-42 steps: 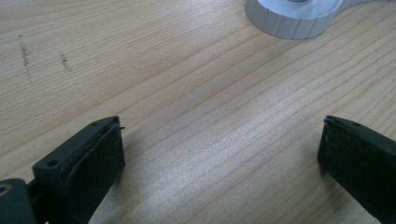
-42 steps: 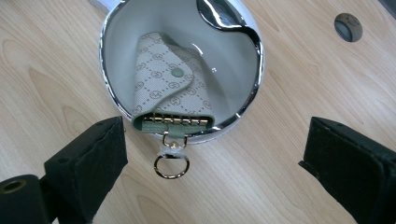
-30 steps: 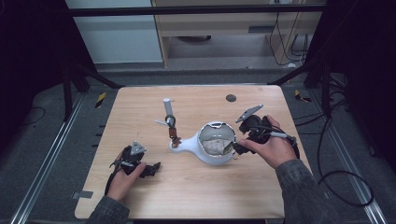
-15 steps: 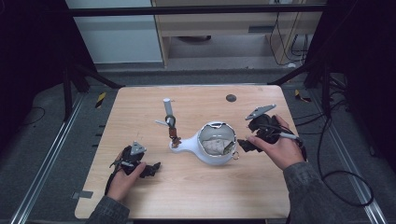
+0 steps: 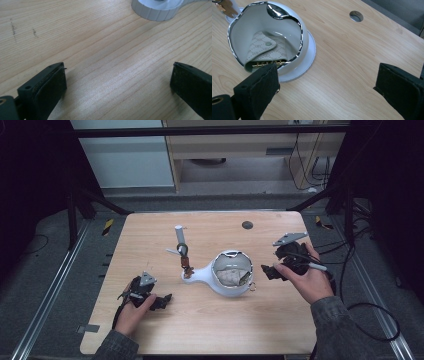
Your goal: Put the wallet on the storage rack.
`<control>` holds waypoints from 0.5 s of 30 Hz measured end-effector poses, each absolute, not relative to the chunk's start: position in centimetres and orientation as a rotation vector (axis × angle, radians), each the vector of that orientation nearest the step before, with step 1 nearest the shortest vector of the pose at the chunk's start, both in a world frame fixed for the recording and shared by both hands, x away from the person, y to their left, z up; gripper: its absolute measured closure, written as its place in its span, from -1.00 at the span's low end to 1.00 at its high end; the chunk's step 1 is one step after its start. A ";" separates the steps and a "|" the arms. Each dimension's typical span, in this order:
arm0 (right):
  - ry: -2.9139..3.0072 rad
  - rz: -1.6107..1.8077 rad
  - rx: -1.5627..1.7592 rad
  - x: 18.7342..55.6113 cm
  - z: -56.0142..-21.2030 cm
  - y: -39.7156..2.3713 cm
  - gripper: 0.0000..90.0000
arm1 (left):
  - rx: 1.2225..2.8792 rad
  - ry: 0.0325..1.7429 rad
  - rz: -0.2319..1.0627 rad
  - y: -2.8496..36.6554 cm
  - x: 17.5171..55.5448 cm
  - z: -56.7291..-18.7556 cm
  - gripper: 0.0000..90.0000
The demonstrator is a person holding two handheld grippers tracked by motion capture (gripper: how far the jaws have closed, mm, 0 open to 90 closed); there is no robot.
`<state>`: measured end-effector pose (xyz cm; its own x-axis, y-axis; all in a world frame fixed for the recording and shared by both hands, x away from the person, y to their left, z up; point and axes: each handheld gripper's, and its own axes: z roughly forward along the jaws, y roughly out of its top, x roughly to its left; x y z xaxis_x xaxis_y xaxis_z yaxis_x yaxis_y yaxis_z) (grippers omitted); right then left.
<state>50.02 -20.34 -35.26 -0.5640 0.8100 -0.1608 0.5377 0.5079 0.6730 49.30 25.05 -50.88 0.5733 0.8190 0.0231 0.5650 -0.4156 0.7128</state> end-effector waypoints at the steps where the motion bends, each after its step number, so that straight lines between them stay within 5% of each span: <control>1: 2.288 0.792 1.108 50.0 -35.3 -20.5 -0.89 | 2.137 1.099 0.489 25.0 49.3 -50.9 -1.00; 15: 2.232 0.846 1.158 49.3 -36.4 -22.2 -0.90 | 2.138 1.099 0.489 25.1 49.3 -50.9 -1.00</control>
<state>49.28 -22.22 -36.36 -0.5241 0.8412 -0.1329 0.5417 0.4497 0.7102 49.30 25.05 -50.87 0.5737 0.8187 0.0233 0.5653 -0.4164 0.7121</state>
